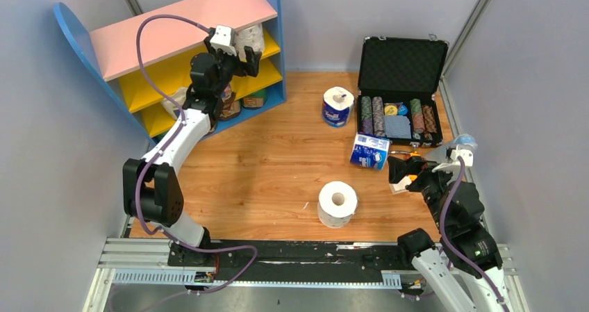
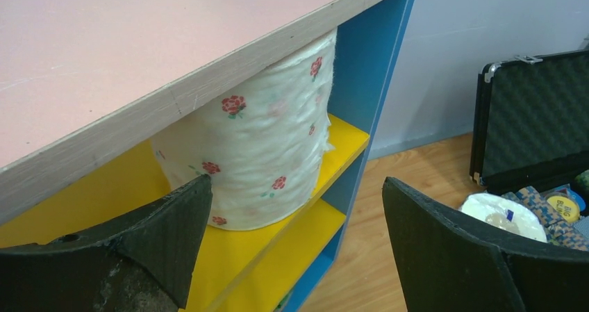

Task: Place and organize the paper towels onto the shelf
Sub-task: Place the paper towel on the shelf, then pick up the paper towel from the center of the board.

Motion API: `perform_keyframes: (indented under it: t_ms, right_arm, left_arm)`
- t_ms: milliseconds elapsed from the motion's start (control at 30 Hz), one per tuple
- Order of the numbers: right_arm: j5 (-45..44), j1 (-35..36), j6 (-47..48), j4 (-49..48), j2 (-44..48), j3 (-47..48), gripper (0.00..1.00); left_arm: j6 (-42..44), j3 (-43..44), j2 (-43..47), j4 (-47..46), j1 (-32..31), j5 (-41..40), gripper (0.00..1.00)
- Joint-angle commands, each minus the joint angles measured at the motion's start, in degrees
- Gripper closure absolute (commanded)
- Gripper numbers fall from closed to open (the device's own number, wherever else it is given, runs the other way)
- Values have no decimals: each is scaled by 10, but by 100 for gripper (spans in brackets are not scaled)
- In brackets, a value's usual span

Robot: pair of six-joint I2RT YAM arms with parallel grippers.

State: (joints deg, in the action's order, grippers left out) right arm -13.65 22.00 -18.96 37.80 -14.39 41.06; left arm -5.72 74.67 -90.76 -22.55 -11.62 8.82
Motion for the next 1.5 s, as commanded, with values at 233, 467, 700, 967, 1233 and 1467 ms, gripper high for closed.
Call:
perform_keyframes:
  t_ms: [233,467,700,967,1233,1467]
  right_arm:
    - [-9,-1,0,-20,9,-2,0]
    - [-11,-1,-1,-21,17,-2,0]
    - [-15,-1,0,-22,22,-2,0]
    - [-22,-1,-1,-22,29,-3,0]
    - [-26,-1,-2,-22,36,-4,0]
    - [-32,-1,-3,-20,38,-4,0]
  left_arm:
    - [-5,7,125,157,-62,-85,0]
    - [-35,-9,172,295,-148,-86,0]
    - [-29,-21,178,388,-327,-119,0]
    - [-56,-5,123,494,-514,-103,1]
    - [-9,43,17,562,-636,-137,5]
    - [17,76,-41,570,-677,-151,12]
